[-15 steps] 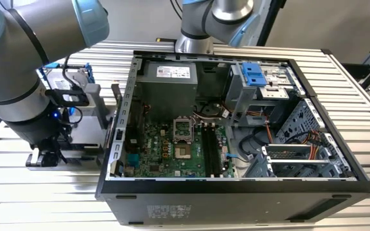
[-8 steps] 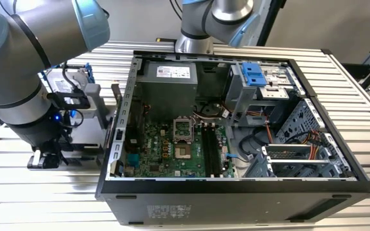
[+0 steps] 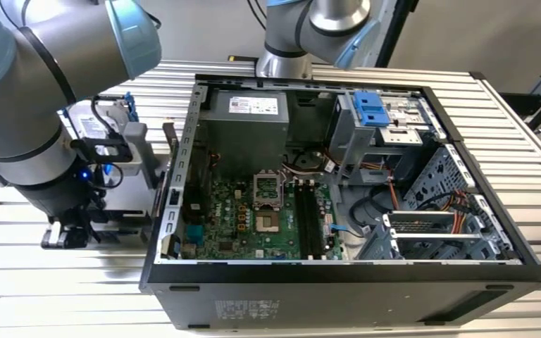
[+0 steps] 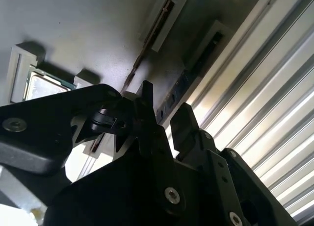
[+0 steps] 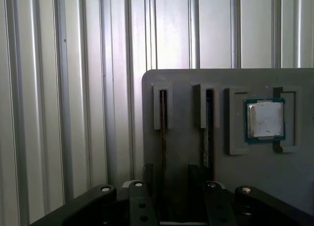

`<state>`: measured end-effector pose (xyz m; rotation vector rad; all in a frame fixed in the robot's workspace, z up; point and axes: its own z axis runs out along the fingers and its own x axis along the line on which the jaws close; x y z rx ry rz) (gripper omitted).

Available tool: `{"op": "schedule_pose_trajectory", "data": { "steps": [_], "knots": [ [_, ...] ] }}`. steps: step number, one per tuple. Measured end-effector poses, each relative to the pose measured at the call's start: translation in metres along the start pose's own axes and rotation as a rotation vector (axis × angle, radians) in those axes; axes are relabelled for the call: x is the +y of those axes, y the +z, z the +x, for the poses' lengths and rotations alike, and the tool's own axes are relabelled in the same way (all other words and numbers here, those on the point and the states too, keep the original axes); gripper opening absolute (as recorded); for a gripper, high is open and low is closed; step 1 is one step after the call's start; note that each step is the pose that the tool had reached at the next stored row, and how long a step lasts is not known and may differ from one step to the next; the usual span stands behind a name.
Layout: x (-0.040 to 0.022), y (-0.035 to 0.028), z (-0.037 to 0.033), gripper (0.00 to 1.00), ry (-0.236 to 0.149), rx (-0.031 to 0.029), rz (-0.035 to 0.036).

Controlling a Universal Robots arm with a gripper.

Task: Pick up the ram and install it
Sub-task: 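Pick up the ram and move it above insertion slot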

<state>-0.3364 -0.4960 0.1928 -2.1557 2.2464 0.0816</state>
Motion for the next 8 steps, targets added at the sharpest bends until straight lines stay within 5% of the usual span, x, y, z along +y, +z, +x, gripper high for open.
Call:
{"op": "schedule_pose_trajectory", "data": {
  "steps": [8],
  "knots": [
    [0.0, 0.0021, 0.0001, 1.0, 0.001, 0.0018, 0.0001]
  ]
}}
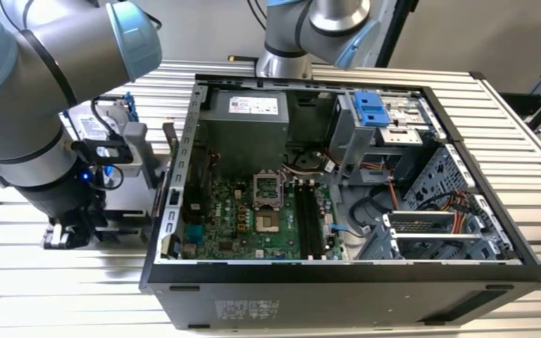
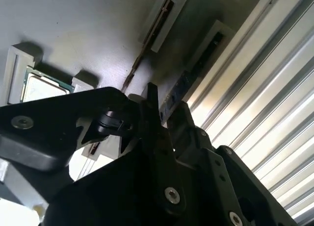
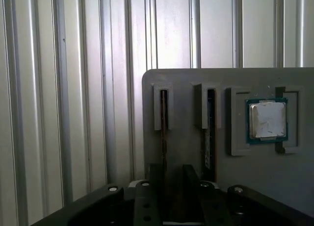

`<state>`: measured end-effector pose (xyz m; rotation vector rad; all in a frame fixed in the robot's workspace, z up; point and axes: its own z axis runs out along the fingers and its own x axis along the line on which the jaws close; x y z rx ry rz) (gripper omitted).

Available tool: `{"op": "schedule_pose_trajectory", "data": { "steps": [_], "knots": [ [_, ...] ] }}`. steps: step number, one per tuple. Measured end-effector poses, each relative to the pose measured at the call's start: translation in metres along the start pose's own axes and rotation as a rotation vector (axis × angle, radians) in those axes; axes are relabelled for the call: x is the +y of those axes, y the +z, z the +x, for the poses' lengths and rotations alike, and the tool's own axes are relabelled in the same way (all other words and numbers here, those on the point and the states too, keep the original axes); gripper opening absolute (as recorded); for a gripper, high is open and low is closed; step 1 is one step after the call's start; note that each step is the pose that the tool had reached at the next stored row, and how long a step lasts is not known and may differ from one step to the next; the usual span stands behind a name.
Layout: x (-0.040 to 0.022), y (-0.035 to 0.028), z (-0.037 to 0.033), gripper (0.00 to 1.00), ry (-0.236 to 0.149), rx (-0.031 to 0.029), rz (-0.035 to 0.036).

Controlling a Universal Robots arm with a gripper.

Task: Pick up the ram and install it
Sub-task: 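Pick up the ram and move it above insertion slot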

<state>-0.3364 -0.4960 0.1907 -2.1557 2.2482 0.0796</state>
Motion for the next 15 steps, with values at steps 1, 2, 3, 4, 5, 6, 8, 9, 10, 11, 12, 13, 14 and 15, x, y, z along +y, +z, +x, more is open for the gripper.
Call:
{"op": "schedule_pose_trajectory", "data": {
  "steps": [1, 2, 3, 4, 5, 6, 8, 9, 10, 11, 12, 13, 14, 15],
  "knots": [
    [0.0, 0.0, 0.0, 1.0, 0.0, 0.0001, 0.0],
    [0.0, 0.0, 0.0, 1.0, 0.0, 0.0004, 0.0],
    [0.0, 0.0, 0.0, 1.0, 0.0, 0.0004, 0.0],
    [0.0, 0.0, 0.0, 1.0, 0.0, 0.0006, 0.0],
    [0.0, 0.0, 0.0, 1.0, 0.0, 0.0007, 0.0],
    [0.0, 0.0, 0.0, 1.0, 0.0, 0.0008, 0.0],
    [0.0, 0.0, 0.0, 1.0, 0.0, 0.0012, 0.0],
    [0.0, 0.0, 0.0, 1.0, 0.0, 0.0013, 0.0],
    [0.0, 0.0, 0.0, 1.0, 0.0, 0.0015, 0.0001],
    [0.0, 0.0, 0.0, 1.0, 0.0, 0.0016, 0.0001],
    [0.0, 0.0, 0.0, 1.0, 0.0, 0.0018, 0.0],
    [0.0, 0.0, 0.0, 1.0, 0.0, 0.002, 0.0001],
    [0.0001, 0.0, 0.0, 0.0, 0.0, 0.0021, 0.0001],
    [0.0, 0.0, 0.0, 0.0, 0.0, 0.0022, 0.0001]
  ]
}}
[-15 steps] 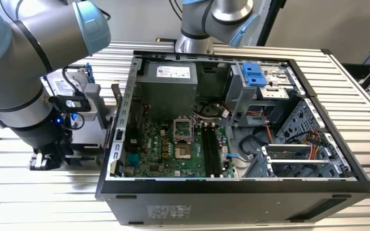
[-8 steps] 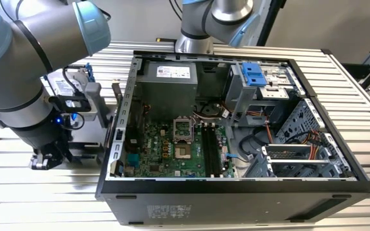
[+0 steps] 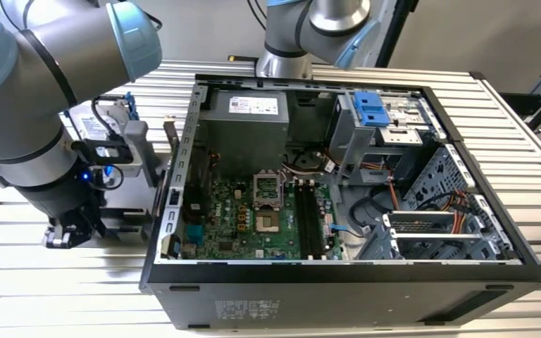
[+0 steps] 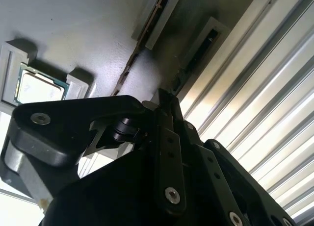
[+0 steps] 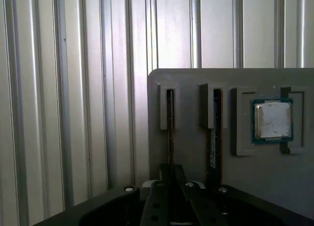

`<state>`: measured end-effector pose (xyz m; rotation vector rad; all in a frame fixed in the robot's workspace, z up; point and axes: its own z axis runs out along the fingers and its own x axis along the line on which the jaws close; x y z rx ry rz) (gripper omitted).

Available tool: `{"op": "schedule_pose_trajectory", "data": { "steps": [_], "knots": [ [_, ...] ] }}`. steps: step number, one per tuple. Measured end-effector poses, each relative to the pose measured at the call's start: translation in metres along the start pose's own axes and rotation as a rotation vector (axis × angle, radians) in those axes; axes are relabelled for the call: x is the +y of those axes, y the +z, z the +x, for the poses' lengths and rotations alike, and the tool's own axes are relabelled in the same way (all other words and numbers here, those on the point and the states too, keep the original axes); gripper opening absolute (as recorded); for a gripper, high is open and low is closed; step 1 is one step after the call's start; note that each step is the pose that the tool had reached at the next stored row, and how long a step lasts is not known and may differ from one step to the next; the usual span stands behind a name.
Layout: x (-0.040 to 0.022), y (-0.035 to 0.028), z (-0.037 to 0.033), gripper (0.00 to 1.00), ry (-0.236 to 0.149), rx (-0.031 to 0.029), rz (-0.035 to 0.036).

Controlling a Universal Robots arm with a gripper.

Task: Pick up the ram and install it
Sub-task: 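Pick up the ram and move it above insertion slot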

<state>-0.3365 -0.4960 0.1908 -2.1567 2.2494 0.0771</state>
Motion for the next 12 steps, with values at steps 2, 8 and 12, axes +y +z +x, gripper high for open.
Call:
{"op": "schedule_pose_trajectory", "data": {
  "steps": [2, 8, 12],
  "knots": [
    [0.0, 0.0, 0.0, 0.0, 0.0, 0.0003, 0.0],
    [0.0, 0.0, 0.0, 0.0, 0.0, 0.0012, 0.0],
    [0.0, 0.0, 0.0, 0.0, 0.0, 0.0018, 0.0001]
  ]
}}
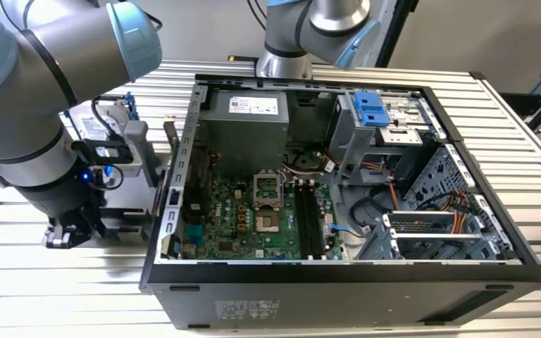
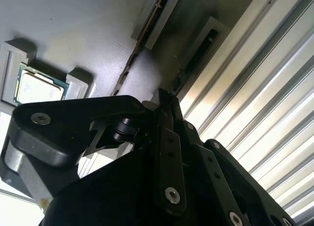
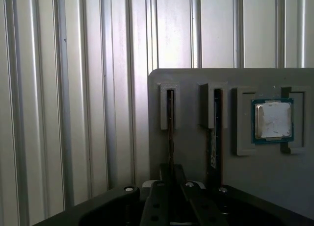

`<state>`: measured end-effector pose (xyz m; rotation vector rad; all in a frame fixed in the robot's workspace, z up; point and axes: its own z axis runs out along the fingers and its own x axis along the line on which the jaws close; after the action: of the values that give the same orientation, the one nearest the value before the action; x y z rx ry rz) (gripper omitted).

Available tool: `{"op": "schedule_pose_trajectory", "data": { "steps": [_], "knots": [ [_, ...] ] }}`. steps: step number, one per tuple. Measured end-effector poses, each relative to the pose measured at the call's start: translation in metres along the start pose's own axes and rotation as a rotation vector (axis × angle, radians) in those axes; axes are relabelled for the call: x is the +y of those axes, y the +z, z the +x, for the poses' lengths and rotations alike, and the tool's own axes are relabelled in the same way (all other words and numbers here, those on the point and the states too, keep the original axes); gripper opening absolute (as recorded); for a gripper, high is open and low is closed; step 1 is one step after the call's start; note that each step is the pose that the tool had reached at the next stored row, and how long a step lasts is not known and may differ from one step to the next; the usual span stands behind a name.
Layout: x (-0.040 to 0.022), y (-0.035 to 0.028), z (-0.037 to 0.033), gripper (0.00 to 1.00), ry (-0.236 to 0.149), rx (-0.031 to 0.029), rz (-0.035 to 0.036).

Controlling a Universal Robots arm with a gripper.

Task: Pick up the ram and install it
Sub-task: 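Pick up the ram and move it above insertion slot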

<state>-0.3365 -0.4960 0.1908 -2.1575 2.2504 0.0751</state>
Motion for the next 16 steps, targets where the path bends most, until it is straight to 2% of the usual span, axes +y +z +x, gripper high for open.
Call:
{"op": "schedule_pose_trajectory", "data": {
  "steps": [16],
  "knots": [
    [0.0, -0.0001, 0.0, 0.0, 0.0, 0.0023, 0.0]
  ]
}}
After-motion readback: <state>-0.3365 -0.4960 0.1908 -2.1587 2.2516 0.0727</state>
